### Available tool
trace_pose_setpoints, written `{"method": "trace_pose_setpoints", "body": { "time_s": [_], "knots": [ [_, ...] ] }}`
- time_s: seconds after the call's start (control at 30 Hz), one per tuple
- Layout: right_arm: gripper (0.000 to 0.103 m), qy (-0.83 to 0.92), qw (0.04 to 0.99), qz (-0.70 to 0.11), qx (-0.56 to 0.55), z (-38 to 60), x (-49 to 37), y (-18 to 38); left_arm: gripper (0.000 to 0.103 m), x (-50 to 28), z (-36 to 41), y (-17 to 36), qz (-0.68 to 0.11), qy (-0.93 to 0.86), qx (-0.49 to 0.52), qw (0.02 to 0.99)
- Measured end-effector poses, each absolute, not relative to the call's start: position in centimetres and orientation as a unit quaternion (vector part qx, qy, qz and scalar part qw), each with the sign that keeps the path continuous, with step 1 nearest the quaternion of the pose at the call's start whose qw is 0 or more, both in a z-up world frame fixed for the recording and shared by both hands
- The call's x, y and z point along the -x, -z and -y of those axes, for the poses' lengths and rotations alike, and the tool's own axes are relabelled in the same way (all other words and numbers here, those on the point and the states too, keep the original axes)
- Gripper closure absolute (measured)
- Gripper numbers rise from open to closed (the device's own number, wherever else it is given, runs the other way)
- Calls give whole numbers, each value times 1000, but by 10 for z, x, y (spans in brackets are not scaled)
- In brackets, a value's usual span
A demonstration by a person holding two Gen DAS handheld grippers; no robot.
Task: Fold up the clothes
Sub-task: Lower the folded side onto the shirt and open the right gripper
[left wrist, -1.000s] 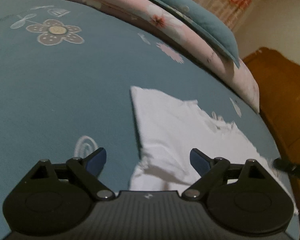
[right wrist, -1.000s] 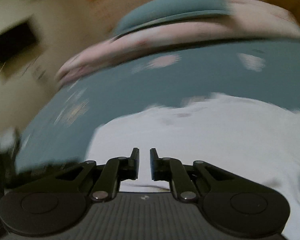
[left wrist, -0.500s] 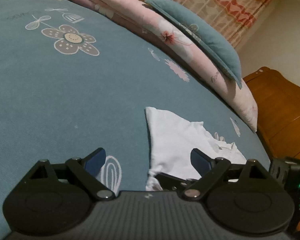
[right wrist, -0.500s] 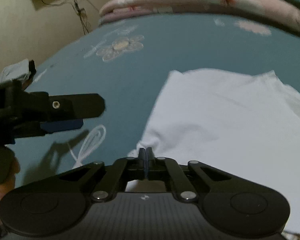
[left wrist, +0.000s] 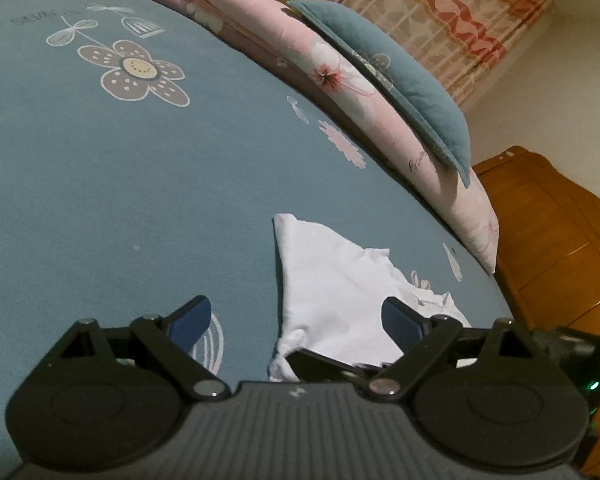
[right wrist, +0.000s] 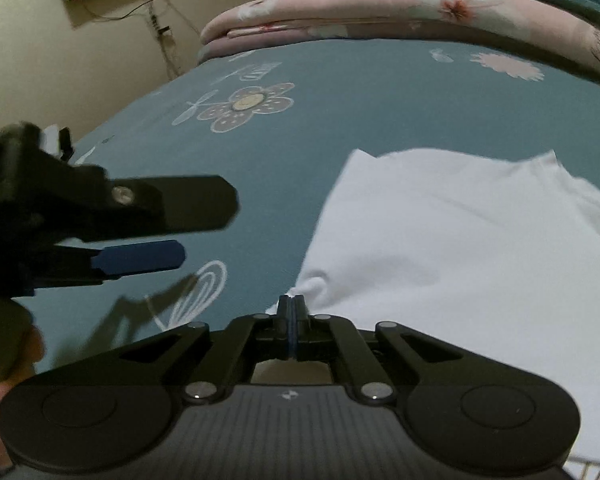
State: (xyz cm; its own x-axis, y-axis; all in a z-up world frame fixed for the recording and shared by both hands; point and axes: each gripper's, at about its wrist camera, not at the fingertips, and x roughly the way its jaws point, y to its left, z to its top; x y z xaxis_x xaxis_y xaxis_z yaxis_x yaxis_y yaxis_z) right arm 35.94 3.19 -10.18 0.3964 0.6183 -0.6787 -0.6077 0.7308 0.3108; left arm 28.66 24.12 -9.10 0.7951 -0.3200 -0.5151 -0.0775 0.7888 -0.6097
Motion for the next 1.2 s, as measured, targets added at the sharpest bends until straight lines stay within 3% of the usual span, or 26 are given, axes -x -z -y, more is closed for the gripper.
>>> {"method": "trace_pose_setpoints", "body": {
  "time_s": [0.27, 0.43, 0.53, 0.7, 1.03, 1.07, 1.2],
  "knots": [
    [96, -297, 856, -421, -32, 62, -380, 71, 11, -292, -176, 81, -282, 152, 194, 927],
    [96, -289, 863, -414, -14, 82, -391, 60, 11, -313, -153, 100, -335, 184, 207, 901],
    [94, -313, 863, -396, 4, 68, -404, 49, 12, -317, -159, 114, -370, 170, 226, 885],
    [94, -395, 834, -381, 56, 14, -430, 43, 11, -313, -177, 121, -362, 184, 288, 867],
    [95, -447, 782, -408, 150, -66, -476, 89, 11, -308, -175, 120, -365, 196, 268, 870],
    [99, -433, 794, -400, 150, -65, -481, 94, 11, -307, -175, 120, -366, 197, 267, 870],
    [96, -411, 822, -385, 84, -49, -496, 97, 11, -307, -173, 118, -367, 199, 257, 872]
  ]
}}
